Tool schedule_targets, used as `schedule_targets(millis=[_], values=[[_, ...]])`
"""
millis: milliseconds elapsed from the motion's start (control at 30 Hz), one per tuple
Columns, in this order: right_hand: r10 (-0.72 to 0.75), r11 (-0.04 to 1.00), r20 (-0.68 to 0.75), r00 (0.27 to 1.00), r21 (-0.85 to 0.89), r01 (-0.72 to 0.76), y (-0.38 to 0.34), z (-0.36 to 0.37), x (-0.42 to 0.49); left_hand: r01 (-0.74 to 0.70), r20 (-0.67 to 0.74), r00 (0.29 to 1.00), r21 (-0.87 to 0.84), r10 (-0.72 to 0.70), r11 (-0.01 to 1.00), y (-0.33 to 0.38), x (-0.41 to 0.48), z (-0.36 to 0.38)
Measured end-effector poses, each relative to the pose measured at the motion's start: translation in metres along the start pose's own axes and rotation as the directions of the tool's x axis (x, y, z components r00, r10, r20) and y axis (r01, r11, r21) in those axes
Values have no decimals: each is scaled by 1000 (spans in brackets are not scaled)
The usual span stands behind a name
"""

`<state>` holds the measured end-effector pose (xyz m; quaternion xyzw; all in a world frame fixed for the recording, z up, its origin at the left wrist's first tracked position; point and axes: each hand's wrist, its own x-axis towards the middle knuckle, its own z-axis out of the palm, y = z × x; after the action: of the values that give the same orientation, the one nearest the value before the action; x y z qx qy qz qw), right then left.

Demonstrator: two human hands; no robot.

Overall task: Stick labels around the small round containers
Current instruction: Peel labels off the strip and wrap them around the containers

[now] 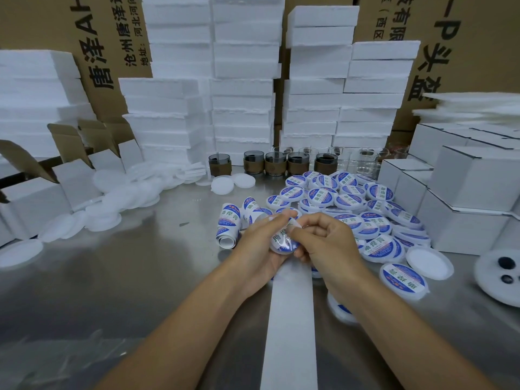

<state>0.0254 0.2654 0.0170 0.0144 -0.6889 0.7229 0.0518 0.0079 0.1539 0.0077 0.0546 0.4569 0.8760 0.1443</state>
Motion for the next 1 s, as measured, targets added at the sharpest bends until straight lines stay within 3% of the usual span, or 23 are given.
schedule_targets(millis=[267, 367, 500, 600, 800, 1000], values=[[-1, 1000, -52, 999, -8, 1, 4, -1, 3, -28, 4, 1000, 36, 28, 999, -2, -1, 2], [-81, 989, -91, 993, -132, 69, 8, -1, 4, -57, 5, 998, 63, 56, 996, -4, -2, 2], [-284, 905, -146, 948, -366, 215, 13, 1, 4, -69, 5, 998, 51, 69, 996, -4, -3, 4], [-380, 816, -107, 919, -507, 278, 14, 2, 1, -69, -4, 998, 78, 69, 995, -4, -4, 5], [-417, 669, -29, 909, -686, 285, 13, 7, -3, -64, -49, 996, 150, 72, 987, -5, -5, 8], [-405, 621, -63, 912, -751, 224, 13, 3, -4, -56, -60, 996, 57, 60, 997, -3, -5, 7]])
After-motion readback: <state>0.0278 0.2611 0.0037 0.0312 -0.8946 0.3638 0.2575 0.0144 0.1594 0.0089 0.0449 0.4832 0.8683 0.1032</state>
